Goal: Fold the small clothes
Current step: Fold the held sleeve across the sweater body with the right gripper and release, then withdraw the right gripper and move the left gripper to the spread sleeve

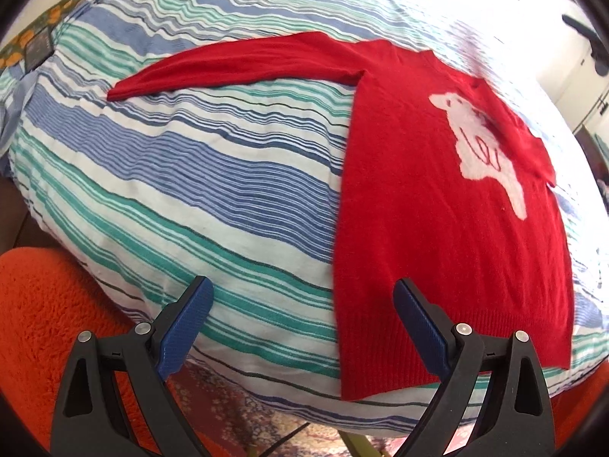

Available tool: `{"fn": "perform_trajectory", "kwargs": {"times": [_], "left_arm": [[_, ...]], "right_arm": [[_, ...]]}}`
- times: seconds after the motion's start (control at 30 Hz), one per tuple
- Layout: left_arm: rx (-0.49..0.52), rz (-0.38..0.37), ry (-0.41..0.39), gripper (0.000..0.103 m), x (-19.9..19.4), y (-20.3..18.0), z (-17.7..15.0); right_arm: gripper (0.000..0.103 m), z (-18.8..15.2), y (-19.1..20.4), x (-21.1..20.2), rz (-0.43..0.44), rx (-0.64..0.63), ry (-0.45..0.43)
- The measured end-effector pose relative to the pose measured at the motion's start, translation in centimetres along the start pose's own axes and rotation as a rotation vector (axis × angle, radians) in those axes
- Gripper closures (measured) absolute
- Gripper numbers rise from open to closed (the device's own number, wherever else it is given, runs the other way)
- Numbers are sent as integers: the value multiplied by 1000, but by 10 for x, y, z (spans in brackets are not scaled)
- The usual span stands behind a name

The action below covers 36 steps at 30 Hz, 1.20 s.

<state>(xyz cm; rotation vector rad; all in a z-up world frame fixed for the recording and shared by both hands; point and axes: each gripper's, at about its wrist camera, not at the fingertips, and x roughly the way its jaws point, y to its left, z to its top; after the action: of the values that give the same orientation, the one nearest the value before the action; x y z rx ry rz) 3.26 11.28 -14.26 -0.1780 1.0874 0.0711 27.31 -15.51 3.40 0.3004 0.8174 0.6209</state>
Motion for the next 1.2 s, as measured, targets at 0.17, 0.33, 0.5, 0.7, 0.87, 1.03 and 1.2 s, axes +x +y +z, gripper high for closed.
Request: {"fn": "perform_trajectory", "kwargs": {"times": [0.17, 0.33, 0.5, 0.7, 0.87, 1.03, 1.2], "left_arm": [[-25, -15, 14, 7, 3, 7, 1], [-25, -8, 21, 7, 5, 6, 1], [-15, 3, 23, 7, 8, 4, 2], [-7, 10, 23, 7, 11, 3, 3], [-5, 6, 23, 7, 11, 1, 4], [5, 5, 22, 7, 9, 2, 1], [9, 2, 0, 7, 2, 2, -2]], "right_arm": [[57, -16, -49, -9, -88, 104, -8], [58, -43, -127, -3, -95, 286, 87], [59, -121, -210, 50, -292, 457, 268], [99, -131, -210, 23, -415, 399, 207], [63, -132, -127, -13, -277, 196, 175], [54, -218, -112, 4, -337, 151, 332], [54, -222, -86, -25, -391, 51, 273]]}}
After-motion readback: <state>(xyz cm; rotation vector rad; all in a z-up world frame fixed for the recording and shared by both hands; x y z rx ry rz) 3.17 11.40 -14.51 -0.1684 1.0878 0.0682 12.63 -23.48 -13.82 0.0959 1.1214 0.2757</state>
